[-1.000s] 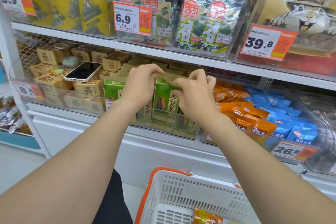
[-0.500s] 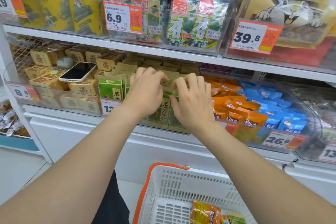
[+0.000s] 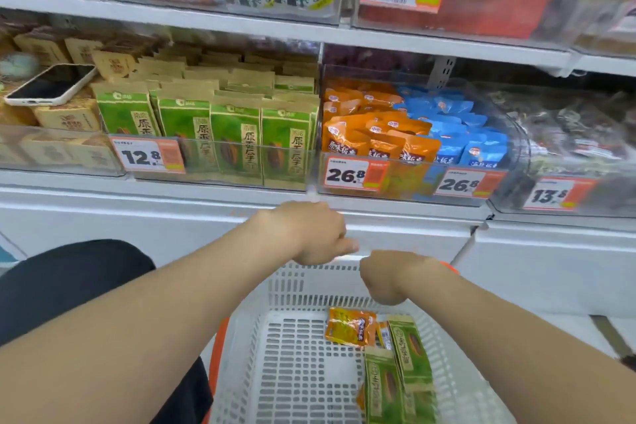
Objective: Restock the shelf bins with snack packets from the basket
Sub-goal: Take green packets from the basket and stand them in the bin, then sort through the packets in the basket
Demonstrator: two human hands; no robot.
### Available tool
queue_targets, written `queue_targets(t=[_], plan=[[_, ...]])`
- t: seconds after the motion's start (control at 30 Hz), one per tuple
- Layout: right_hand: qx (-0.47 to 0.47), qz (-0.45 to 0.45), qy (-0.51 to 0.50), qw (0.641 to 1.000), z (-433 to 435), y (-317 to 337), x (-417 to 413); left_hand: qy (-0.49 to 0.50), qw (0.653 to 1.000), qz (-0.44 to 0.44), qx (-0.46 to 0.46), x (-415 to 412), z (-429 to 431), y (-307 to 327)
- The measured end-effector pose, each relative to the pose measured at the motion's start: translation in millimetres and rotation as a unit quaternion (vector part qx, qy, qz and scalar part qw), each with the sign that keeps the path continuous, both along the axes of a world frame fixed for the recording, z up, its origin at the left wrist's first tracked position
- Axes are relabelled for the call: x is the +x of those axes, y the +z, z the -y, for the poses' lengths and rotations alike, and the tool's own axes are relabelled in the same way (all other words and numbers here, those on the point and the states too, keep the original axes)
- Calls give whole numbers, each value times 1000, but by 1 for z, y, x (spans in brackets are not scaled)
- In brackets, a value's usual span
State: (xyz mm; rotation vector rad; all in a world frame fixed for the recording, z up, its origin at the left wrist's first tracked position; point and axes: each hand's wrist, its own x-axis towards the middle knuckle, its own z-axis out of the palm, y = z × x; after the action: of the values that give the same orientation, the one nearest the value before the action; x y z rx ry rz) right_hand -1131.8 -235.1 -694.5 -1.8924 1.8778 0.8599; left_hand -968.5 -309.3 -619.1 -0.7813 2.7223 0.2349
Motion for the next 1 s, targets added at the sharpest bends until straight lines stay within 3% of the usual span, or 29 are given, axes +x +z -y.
queue_targets(t=[0.1, 0.27, 0.43, 0.7, 0.9, 1.0], plan=[[42, -28, 14, 999, -20, -41, -14, -10, 998, 59, 18, -24, -16, -26], [29, -17, -1, 999, -32, -91, -28, -71, 990, 116, -34, -52, -24, -62], [-19, 64, -131, 989, -21, -135, -46, -128, 978, 139, -87, -65, -20, -87], [-21, 167, -292, 941, -24, -204, -59, -140, 977, 148, -67, -69, 0, -123], [-47, 274, -464, 841, -14, -241, -57, -132, 979, 155, -24, -69, 12, -150], [-46, 269, -480, 834, -11, -262, -51, -155, 972, 178, -6, -65, 18, -163]])
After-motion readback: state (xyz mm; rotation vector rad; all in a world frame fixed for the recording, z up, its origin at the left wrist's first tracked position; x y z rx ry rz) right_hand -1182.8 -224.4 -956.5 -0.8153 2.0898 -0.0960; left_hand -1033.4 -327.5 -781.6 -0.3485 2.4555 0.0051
